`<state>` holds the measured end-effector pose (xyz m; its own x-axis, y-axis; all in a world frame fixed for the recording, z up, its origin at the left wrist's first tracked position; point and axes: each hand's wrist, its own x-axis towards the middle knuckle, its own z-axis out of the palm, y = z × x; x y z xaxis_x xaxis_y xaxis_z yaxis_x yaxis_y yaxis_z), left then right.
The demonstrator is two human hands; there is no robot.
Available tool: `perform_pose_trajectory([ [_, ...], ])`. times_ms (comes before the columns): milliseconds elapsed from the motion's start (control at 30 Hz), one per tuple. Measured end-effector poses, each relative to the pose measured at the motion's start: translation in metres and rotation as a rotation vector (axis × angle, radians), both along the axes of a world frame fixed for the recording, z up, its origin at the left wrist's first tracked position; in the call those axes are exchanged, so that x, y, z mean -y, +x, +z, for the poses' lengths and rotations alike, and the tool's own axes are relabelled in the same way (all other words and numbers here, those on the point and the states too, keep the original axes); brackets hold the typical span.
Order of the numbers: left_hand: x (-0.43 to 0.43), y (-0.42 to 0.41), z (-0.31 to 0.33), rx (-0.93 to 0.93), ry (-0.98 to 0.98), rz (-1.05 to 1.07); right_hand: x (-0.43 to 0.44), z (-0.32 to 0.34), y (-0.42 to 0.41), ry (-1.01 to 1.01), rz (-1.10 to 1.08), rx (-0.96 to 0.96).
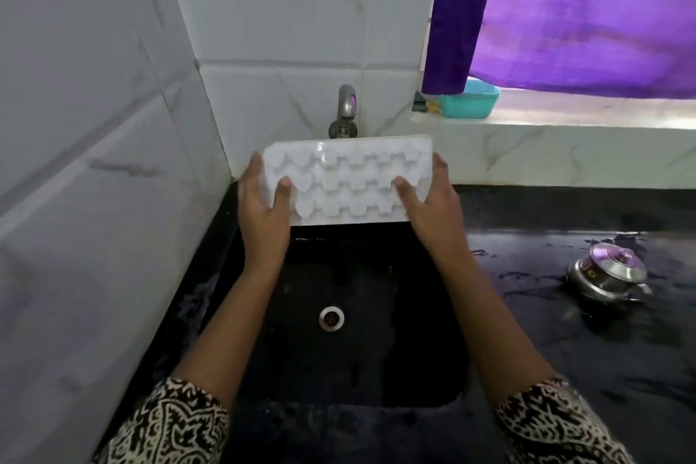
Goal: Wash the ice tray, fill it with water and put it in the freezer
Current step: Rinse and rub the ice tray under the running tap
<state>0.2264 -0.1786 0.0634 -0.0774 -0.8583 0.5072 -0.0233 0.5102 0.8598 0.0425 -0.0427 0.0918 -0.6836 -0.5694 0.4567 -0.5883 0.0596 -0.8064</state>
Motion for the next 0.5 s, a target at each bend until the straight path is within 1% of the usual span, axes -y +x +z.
perform_pose_trajectory([
  [33,-0.006,0.002,-0.009,0.048,-0.086,0.054,-0.004,-0.012,0.009,-0.056,-0.038,-0.02],
  [67,-0.009,0.002,-0.026,0.168,-0.079,0.088,-0.007,-0.03,0.016,-0.023,-0.091,-0.01],
  [100,-0.008,0.003,-0.043,0.368,0.034,0.054,-0.009,-0.052,0.019,0.135,-0.103,0.03],
  [133,-0.009,0.004,-0.064,0.638,0.257,-0.029,-0.012,-0.077,0.021,0.458,-0.073,0.076],
  [167,-0.011,0.007,-0.083,0.893,0.494,-0.133,-0.016,-0.101,0.024,0.848,-0.003,0.111],
  [200,-0.015,0.011,-0.097,1.024,0.617,-0.202,-0.021,-0.118,0.025,1.108,0.033,0.128],
  [233,-0.018,0.013,-0.106,1.046,0.606,-0.201,-0.026,-0.131,0.025,1.191,0.02,0.106],
  [267,-0.018,0.012,-0.109,0.99,0.551,-0.151,-0.028,-0.135,0.024,1.15,-0.017,0.109],
  [333,-0.018,0.005,-0.103,0.837,0.477,-0.053,-0.031,-0.133,0.017,0.992,-0.08,0.208],
  [400,-0.021,-0.007,-0.091,0.677,0.435,-0.032,-0.037,-0.125,0.008,0.837,-0.072,0.343],
  [500,-0.03,-0.018,-0.077,0.484,0.334,-0.026,-0.049,-0.105,-0.002,0.514,-0.041,0.527],
])
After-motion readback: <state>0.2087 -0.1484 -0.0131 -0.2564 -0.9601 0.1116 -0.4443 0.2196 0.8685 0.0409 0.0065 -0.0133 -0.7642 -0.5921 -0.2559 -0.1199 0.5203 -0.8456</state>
